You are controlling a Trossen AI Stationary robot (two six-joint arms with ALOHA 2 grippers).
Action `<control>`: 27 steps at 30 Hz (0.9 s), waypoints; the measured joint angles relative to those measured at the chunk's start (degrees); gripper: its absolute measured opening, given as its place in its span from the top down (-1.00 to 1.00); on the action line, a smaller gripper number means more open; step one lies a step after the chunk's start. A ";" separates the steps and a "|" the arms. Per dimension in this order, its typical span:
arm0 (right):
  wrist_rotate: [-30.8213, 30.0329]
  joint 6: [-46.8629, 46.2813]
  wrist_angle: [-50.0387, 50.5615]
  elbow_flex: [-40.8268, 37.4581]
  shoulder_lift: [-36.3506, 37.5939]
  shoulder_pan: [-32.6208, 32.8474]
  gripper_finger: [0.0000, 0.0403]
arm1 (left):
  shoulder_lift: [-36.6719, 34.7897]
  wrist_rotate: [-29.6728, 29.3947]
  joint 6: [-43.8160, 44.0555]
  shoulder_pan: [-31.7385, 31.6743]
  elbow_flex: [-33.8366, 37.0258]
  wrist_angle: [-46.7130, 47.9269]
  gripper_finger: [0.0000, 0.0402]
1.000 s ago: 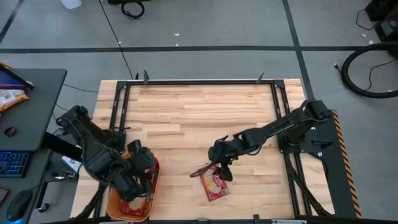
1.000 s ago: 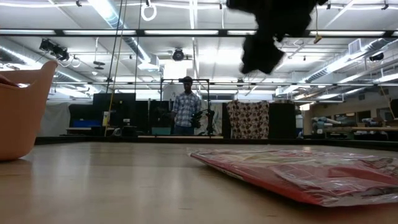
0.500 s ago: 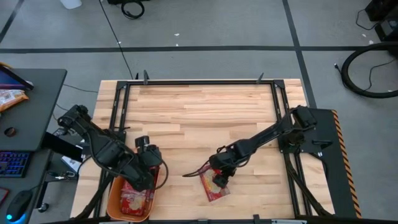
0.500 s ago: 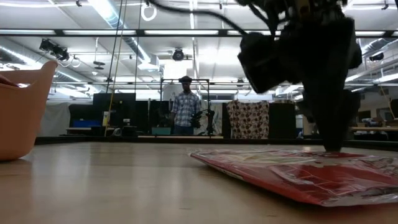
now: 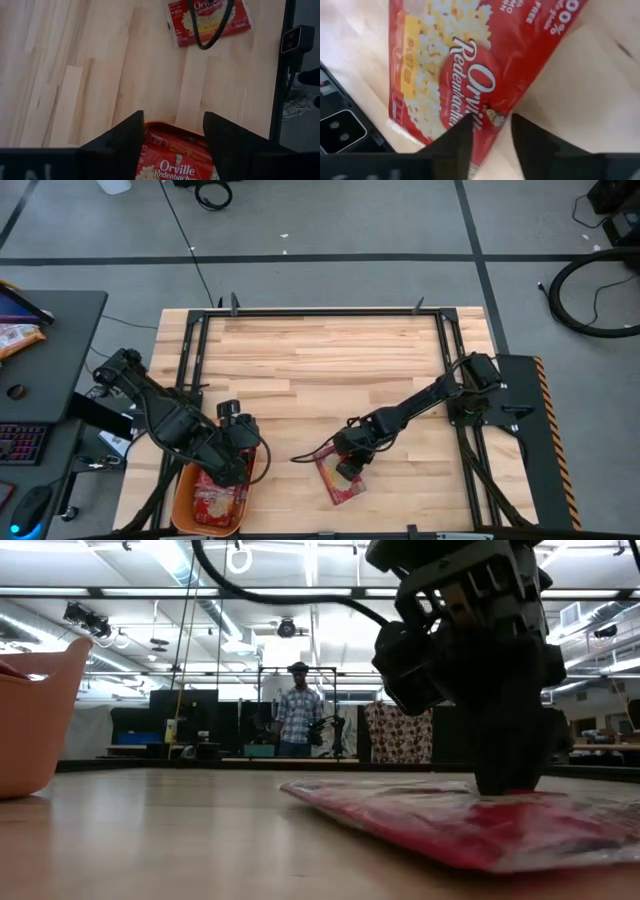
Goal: Sort popcorn bags into baskets
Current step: Put the red popcorn bag into the orange container
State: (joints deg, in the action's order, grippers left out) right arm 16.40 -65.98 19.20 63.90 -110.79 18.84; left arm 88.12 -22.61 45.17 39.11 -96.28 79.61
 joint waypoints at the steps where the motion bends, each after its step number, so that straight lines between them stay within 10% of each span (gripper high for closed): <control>1: 0.10 0.14 0.14 0.00 -0.23 -0.17 0.36 | 0.00 0.00 0.00 0.00 -0.01 0.00 -0.03; 7: -1.04 7.43 -0.65 0.09 -0.45 -1.38 0.92 | 0.00 -0.02 0.02 0.00 -0.01 0.04 -0.03; 27: -13.37 34.30 4.65 -0.26 14.78 -3.61 0.97 | 0.07 3.34 9.72 -9.88 13.15 -24.08 -0.13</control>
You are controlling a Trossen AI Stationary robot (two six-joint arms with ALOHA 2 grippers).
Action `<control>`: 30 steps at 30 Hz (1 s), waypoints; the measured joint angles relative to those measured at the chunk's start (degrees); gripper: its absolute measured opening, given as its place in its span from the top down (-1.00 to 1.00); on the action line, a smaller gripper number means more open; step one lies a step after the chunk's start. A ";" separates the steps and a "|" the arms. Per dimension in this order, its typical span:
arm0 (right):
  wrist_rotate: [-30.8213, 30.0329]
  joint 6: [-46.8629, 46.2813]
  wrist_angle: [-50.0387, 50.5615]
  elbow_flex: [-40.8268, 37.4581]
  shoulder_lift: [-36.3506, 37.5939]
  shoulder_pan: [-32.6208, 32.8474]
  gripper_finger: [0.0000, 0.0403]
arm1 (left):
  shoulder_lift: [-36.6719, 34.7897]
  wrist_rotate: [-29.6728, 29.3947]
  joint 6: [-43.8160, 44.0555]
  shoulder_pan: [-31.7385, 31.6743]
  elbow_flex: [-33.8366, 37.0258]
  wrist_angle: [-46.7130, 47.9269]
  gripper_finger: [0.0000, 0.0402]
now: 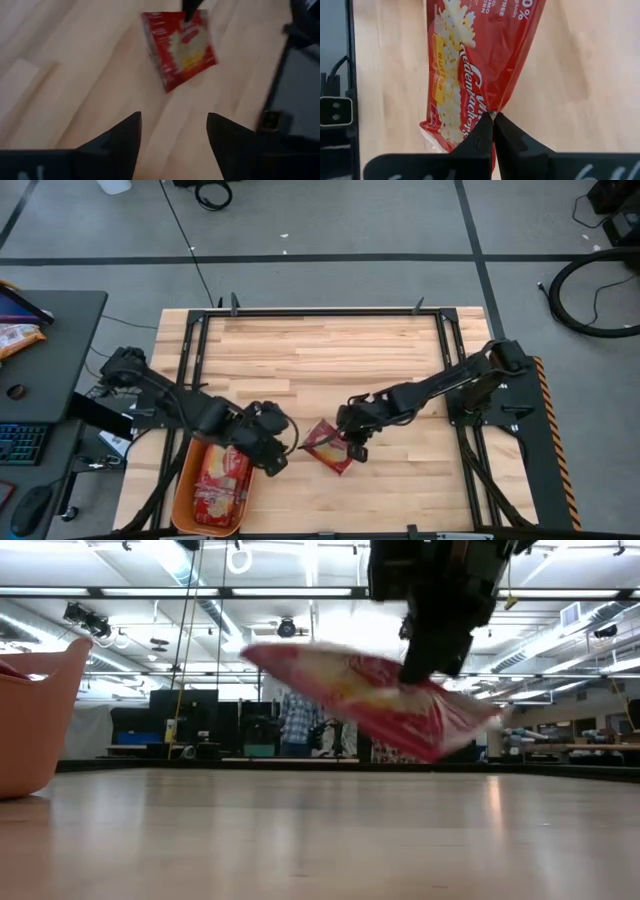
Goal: Sort popcorn bags into baskets
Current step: Put the red popcorn bag into the orange container
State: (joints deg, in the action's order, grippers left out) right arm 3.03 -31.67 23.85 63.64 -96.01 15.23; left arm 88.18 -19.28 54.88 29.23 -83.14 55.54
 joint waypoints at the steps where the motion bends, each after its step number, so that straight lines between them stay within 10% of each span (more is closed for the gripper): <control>1: -0.71 0.68 0.16 0.00 0.88 0.04 0.97 | -0.02 1.02 0.01 -0.98 0.22 -1.57 -0.15; 30: -11.48 6.15 -10.07 0.09 10.52 2.16 0.97 | -0.04 15.05 -3.66 -13.81 1.10 -18.05 -0.48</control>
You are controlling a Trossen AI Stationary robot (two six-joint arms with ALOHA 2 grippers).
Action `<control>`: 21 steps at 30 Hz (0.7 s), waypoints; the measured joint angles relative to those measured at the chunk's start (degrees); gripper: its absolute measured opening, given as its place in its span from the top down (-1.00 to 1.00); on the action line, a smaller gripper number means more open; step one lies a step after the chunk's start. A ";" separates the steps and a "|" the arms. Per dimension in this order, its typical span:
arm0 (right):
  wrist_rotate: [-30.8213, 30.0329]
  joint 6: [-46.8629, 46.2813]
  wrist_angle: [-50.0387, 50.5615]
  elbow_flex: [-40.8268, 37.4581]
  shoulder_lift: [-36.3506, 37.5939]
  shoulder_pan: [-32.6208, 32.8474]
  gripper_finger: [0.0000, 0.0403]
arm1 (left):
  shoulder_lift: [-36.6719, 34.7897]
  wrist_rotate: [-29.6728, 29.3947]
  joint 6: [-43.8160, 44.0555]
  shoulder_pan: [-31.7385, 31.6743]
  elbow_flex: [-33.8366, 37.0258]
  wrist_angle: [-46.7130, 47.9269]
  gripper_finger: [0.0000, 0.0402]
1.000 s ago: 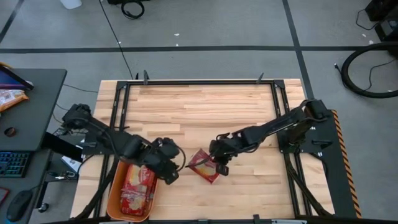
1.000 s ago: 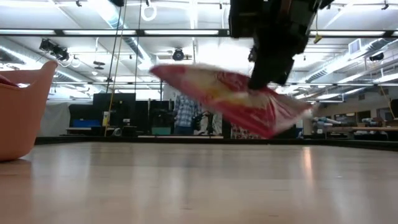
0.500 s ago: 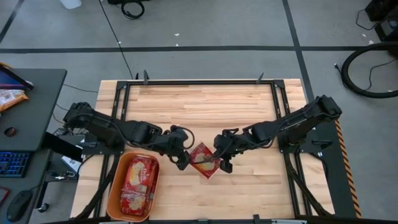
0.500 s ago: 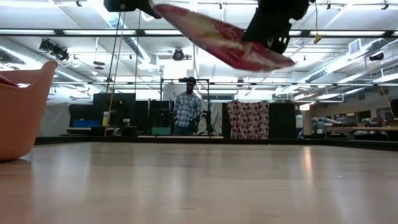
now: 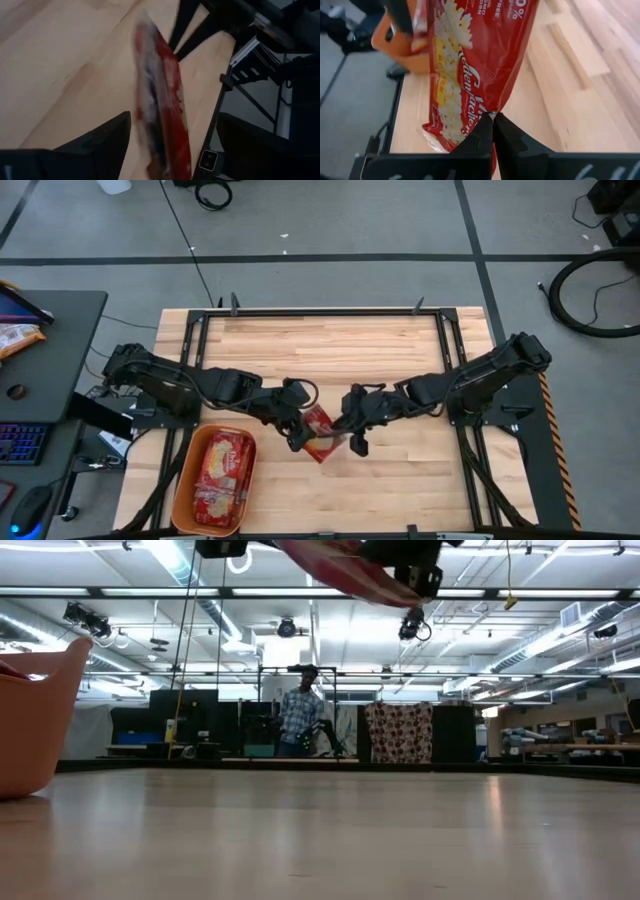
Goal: Sort popcorn bags into baskets
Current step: Put the red popcorn bag into the orange container
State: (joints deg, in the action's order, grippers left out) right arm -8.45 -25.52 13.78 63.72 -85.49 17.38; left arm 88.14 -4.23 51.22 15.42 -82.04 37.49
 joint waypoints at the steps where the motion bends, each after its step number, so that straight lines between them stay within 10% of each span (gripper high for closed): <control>1: -0.14 0.19 -0.91 0.00 0.00 -0.22 0.97 | 0.00 0.05 0.00 0.01 0.00 -0.05 -0.48; 9: 0.81 1.52 -8.37 0.02 0.00 -0.72 0.92 | 0.00 0.08 -0.64 0.04 0.00 0.05 -0.32; 21: 4.62 4.92 -10.49 0.02 0.00 -0.77 0.85 | -0.02 4.13 -1.69 0.24 -0.01 0.07 0.74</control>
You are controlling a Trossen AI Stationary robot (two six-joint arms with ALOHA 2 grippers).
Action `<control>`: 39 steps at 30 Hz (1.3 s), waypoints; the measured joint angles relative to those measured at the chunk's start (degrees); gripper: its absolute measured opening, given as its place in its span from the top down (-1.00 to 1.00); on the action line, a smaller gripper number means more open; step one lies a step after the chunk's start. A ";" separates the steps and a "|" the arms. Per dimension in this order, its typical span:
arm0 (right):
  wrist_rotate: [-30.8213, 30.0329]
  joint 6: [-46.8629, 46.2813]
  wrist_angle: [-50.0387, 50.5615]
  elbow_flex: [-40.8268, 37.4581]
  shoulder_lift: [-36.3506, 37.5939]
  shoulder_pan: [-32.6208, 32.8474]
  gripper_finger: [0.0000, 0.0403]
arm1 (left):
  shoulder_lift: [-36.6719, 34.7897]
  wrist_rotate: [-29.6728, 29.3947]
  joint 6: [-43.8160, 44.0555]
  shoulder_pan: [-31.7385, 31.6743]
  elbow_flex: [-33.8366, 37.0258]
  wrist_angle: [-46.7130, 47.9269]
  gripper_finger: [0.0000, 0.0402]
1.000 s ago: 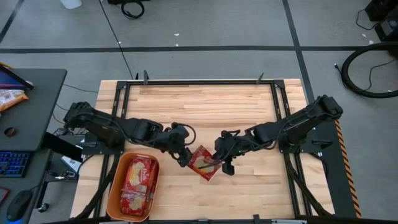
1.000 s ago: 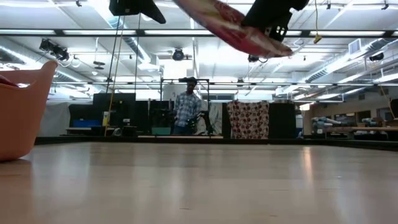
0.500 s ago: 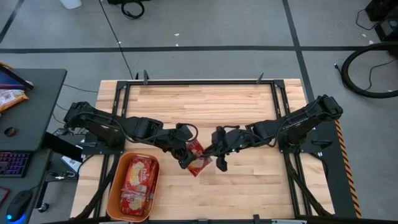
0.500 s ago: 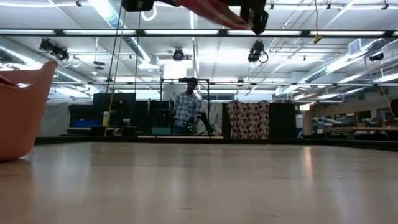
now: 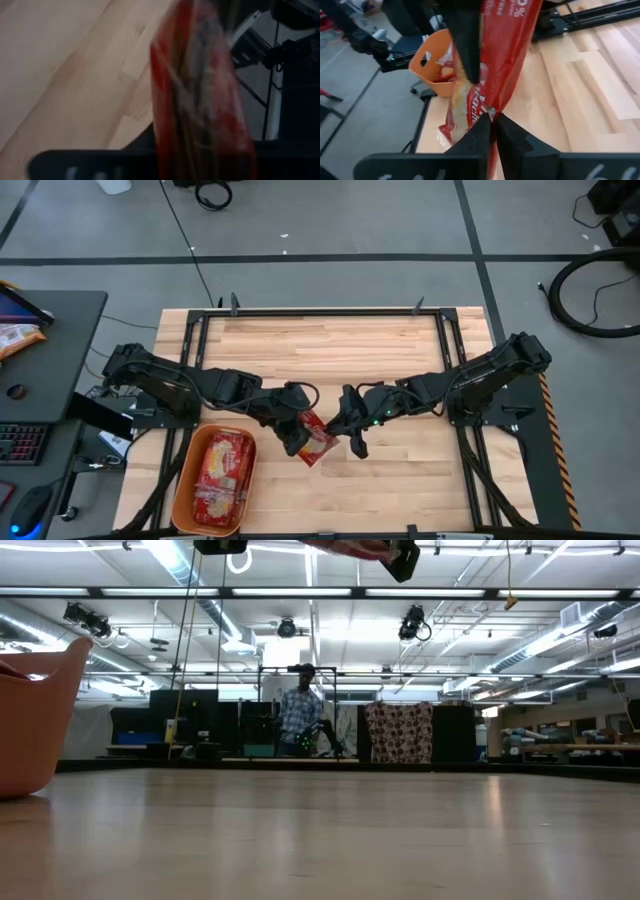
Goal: Sort popcorn bags into baskets
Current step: Put the red popcorn bag into the orange container
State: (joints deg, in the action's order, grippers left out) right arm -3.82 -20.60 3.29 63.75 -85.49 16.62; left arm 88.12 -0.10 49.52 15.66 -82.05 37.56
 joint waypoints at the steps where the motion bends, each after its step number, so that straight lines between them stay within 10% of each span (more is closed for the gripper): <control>1: 0.60 -0.07 -0.21 0.00 0.00 -0.14 0.83 | 0.00 0.56 -0.02 0.00 -0.01 0.06 0.83; 8: 6.12 -1.90 -1.16 0.02 0.15 -2.43 0.58 | 0.00 4.30 -0.52 -0.02 -0.05 3.26 0.85; 18: 6.90 -0.32 1.80 0.07 1.46 -5.95 0.38 | -4.77 29.82 -3.71 5.29 -3.27 24.22 0.85; 25: 6.92 -0.22 1.86 0.07 1.31 -6.31 0.38 | -6.60 27.97 -10.82 13.12 -2.34 42.88 0.87; 39: 7.05 -3.70 2.89 0.04 1.27 -3.57 0.39 | -7.89 34.50 -27.57 7.97 14.00 33.40 0.88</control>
State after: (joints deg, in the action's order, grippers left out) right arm 3.22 -24.31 6.18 63.79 -84.23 13.05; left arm 80.22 34.40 21.95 23.63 -68.04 70.96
